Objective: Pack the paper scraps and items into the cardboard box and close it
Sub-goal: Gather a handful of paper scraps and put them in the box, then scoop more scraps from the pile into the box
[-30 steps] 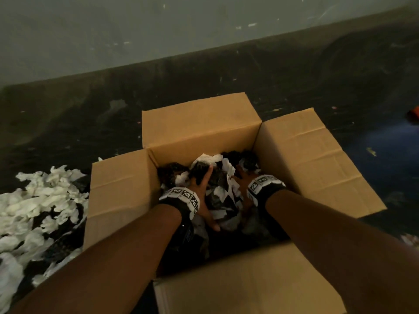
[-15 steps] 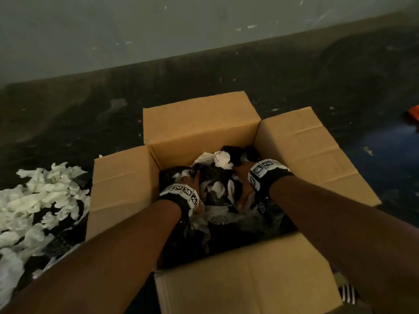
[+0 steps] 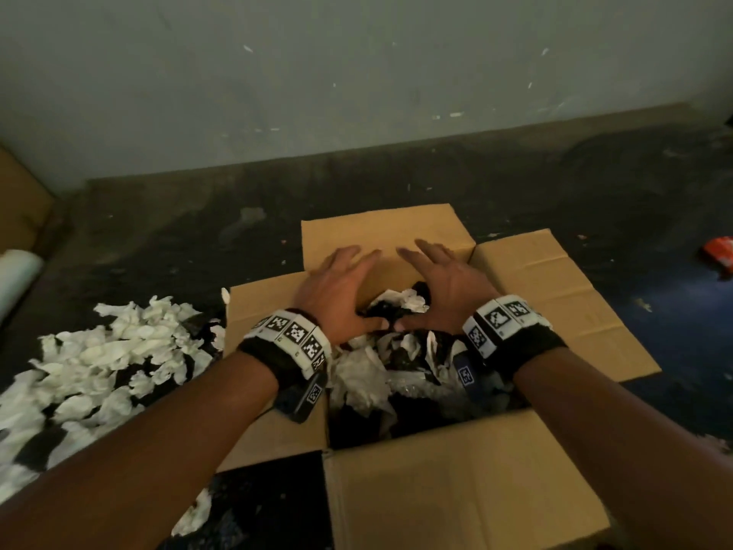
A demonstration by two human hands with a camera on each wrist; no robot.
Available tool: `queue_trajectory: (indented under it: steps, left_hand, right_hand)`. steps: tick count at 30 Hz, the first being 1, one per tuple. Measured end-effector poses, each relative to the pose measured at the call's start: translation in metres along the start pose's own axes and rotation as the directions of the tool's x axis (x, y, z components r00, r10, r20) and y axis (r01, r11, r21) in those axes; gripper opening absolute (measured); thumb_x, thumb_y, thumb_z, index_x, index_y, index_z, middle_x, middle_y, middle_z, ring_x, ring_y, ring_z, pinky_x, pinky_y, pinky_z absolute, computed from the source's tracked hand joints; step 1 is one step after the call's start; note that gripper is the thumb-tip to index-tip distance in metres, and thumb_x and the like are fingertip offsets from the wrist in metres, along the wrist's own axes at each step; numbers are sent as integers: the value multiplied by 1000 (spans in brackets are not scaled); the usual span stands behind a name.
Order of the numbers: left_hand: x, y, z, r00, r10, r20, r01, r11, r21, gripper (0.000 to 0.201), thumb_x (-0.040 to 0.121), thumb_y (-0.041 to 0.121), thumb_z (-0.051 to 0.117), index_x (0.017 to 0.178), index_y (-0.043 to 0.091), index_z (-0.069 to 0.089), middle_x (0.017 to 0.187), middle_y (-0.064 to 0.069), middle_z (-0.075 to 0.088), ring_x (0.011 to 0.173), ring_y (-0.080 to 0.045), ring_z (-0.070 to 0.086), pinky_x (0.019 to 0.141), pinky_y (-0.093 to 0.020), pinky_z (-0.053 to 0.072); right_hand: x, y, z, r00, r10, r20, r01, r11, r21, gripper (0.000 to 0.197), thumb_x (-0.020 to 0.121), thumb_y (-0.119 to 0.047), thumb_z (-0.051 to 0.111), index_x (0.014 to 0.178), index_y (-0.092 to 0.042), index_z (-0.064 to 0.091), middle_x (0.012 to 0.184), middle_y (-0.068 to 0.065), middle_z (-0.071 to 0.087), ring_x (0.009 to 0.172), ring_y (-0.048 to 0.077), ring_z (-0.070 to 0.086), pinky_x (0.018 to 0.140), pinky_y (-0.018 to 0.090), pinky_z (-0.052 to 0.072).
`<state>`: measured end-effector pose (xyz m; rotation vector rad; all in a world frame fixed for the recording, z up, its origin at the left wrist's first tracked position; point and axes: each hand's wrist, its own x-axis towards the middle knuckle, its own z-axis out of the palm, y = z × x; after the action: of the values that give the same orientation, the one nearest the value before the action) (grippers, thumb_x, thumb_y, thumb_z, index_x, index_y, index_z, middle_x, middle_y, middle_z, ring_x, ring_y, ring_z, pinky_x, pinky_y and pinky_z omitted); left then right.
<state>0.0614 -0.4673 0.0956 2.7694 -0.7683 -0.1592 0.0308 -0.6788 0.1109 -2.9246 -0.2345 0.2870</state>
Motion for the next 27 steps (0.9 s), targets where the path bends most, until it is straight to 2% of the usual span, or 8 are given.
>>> queue_trajectory:
  steps: [3, 6, 14, 18, 21, 23, 25, 27]
  left_hand:
    - [-40, -26, -17, 994, -27, -103, 25, 999, -26, 109, 77, 60, 77, 160, 33, 13, 168, -2, 11, 154, -27, 14, 116, -48, 34]
    - [-89, -63, -26, 986, -54, -159, 52, 999, -18, 106, 80, 61, 72, 161, 33, 10, 170, -2, 8, 156, -26, 7, 118, -48, 29]
    - [-244, -187, -33, 928, -228, -294, 199, 972, -127, 96, 81, 56, 74, 159, 33, 23, 167, -2, 22, 153, -24, 22, 117, -47, 37]
    - [-322, -249, -23, 899, -363, -244, 326, 928, -180, 97, 81, 56, 76, 159, 35, 22, 166, -4, 21, 151, -27, 26, 116, -49, 38]
    - [-375, -290, 0, 889, -429, -160, 401, 899, -177, 100, 79, 68, 68, 159, 38, 17, 168, -4, 15, 152, -30, 21, 117, -54, 35]
    - [-404, -311, 21, 867, -486, -106, 468, 870, -157, 106, 74, 77, 65, 159, 43, 12, 169, -4, 5, 155, -32, 8, 119, -66, 23]
    - [-428, -329, 42, 804, -594, -13, 584, 794, -167, 119, 64, 85, 67, 157, 51, 1, 168, 1, -12, 155, -34, -12, 116, -75, 7]
    - [-446, -346, 59, 735, -675, 71, 675, 718, -170, 131, 52, 96, 62, 153, 56, -11, 164, 6, -29, 151, -37, -27, 110, -78, -1]
  right_hand:
    - [-10, -43, 1, 994, -77, -81, 77, 997, 0, 118, 69, -74, 70, 157, -37, 1, 167, 0, -6, 152, 30, 2, 117, 52, 22]
    - [-11, -95, 9, 983, -141, -118, 142, 990, -1, 114, 73, -73, 65, 157, -37, -4, 166, -1, -13, 153, 27, -3, 120, 52, 18]
    - [2, -258, 59, 929, -336, -155, 349, 935, 61, 108, 75, -72, 64, 157, -39, 0, 167, -3, -7, 153, 22, 0, 121, 47, 20]
    - [2, -343, 103, 895, -418, -157, 435, 896, 94, 106, 75, -72, 63, 157, -38, 5, 167, -2, -3, 153, 24, 4, 118, 51, 27]
    - [-3, -390, 146, 903, -424, -71, 430, 894, 125, 109, 75, -73, 63, 157, -39, -1, 167, -1, -10, 153, 26, -3, 118, 56, 22]
    - [-10, -411, 178, 920, -391, -22, 391, 913, 118, 114, 71, -78, 61, 156, -41, -5, 165, 1, -17, 152, 30, -9, 118, 60, 19]
    - [-19, -421, 211, 949, -316, -4, 315, 943, 107, 119, 65, -86, 56, 156, -42, -8, 164, 2, -24, 150, 35, -15, 116, 65, 16]
    - [-30, -422, 240, 981, -192, -11, 192, 975, 115, 124, 60, -92, 53, 155, -44, -9, 162, 4, -28, 149, 35, -22, 115, 69, 10]
